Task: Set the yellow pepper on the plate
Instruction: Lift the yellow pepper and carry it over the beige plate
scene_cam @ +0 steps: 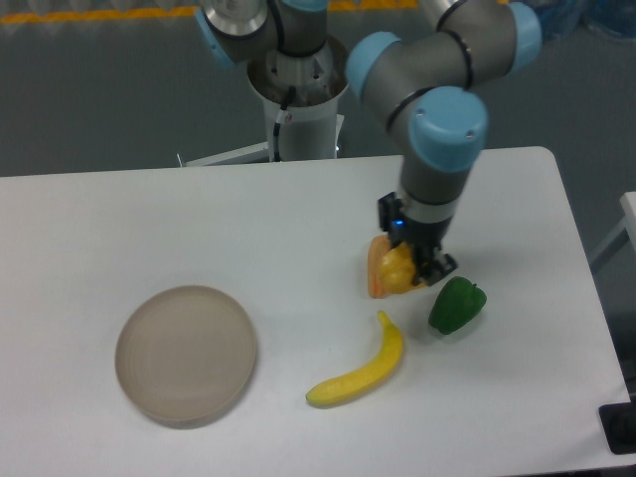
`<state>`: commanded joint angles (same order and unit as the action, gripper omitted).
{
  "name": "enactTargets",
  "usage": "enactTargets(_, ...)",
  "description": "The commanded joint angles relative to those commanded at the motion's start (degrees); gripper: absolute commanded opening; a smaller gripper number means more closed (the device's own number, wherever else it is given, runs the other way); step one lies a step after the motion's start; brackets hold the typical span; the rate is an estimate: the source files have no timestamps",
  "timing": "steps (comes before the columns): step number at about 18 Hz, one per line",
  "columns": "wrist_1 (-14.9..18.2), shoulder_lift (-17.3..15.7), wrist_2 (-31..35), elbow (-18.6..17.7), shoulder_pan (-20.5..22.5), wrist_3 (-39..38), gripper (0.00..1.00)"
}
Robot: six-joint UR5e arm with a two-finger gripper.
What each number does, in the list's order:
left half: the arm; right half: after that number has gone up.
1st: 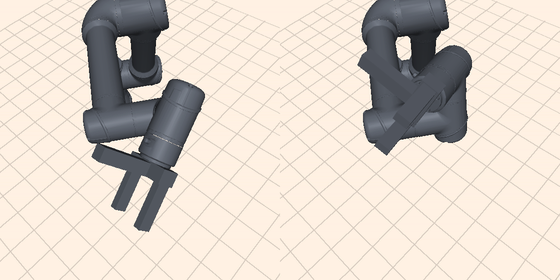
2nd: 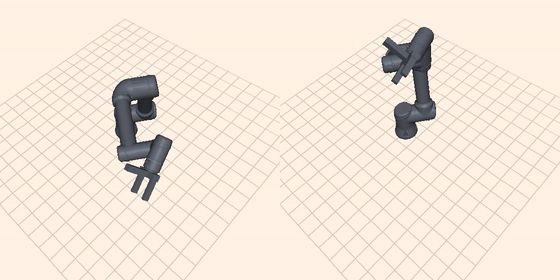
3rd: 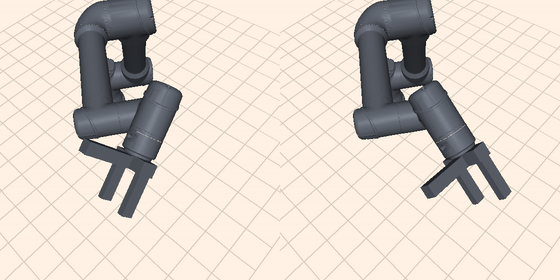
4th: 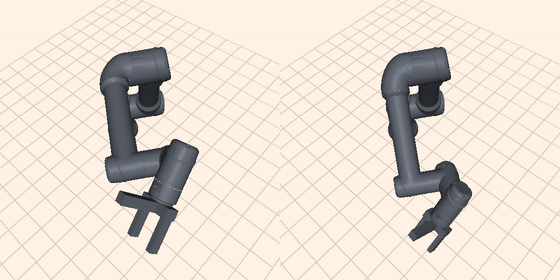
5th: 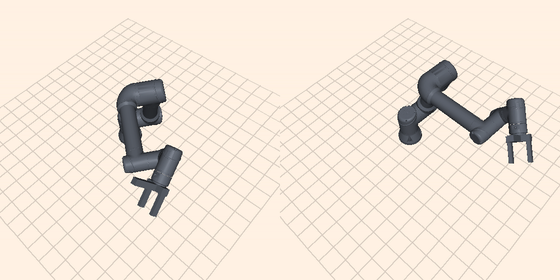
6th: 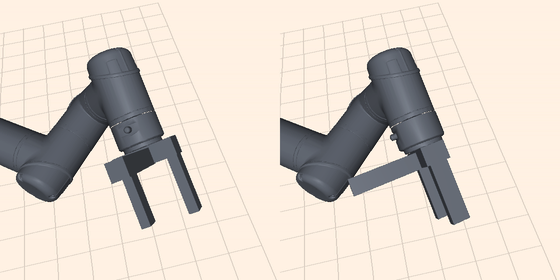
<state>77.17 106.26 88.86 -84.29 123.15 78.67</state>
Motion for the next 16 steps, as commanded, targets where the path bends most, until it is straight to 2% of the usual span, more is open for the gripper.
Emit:
enactTargets(4,-0.2,0.7,0.4,-0.4,-6.4,-5.5,0.18)
enactTargets(7,-2.2,2.4,-0.1,-0.3,-10.9,-10.0,0.18)
enactTargets(11,-3.2,6.1,-1.8,-0.3,-16.2,-13.5,0.18)
enactTargets(16,-3.3,9.3,-3.3,0.3,-18.7,-18.6,0.18)
